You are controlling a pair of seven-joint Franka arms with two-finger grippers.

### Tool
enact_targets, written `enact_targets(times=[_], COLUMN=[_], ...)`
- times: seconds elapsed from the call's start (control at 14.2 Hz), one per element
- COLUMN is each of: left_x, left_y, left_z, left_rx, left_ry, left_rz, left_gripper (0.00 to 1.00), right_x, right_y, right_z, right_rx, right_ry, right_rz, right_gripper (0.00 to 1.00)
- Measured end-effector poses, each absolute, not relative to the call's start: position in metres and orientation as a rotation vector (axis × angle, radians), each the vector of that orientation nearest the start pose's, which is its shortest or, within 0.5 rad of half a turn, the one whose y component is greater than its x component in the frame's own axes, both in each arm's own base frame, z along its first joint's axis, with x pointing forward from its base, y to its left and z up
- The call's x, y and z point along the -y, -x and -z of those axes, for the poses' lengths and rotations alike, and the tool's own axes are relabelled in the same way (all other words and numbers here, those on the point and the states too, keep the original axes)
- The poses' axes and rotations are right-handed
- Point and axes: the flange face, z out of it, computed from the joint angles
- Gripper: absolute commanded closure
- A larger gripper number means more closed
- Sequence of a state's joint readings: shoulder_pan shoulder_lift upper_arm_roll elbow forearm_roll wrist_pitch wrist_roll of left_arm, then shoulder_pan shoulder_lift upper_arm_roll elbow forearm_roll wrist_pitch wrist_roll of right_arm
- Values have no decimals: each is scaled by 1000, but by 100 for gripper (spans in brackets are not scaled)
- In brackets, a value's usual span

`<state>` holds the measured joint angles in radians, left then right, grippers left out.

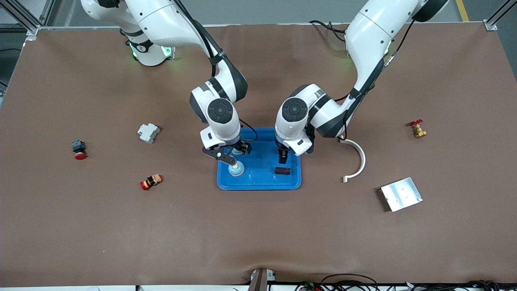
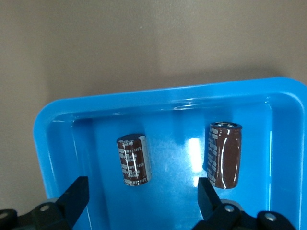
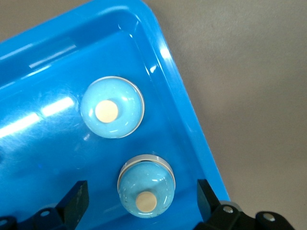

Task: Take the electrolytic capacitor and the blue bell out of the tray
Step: 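Grasp a capacitor with the left gripper while the right gripper grasps a bell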

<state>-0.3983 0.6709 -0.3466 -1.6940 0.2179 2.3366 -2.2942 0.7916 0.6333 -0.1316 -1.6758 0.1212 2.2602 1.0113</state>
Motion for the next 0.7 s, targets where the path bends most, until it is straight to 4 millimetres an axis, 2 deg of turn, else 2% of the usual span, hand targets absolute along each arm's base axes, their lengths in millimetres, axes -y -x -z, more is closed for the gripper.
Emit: enact_targets(times=[0.35,0.7], left_x=[439,444], left_y=[-516,-510], left_z=[-208,-188], left_rx=[2103,2062], left_ry=[2362,2394], left_rz=[-68,-49], left_gripper=[0,0], right_x=[-430,-437], right_y=[-523,-515], right_z=[-209,-197], right_rx=[-677,-661], right_ry=[3058,3070], right_rz=[-82,-94], right_gripper=[0,0])
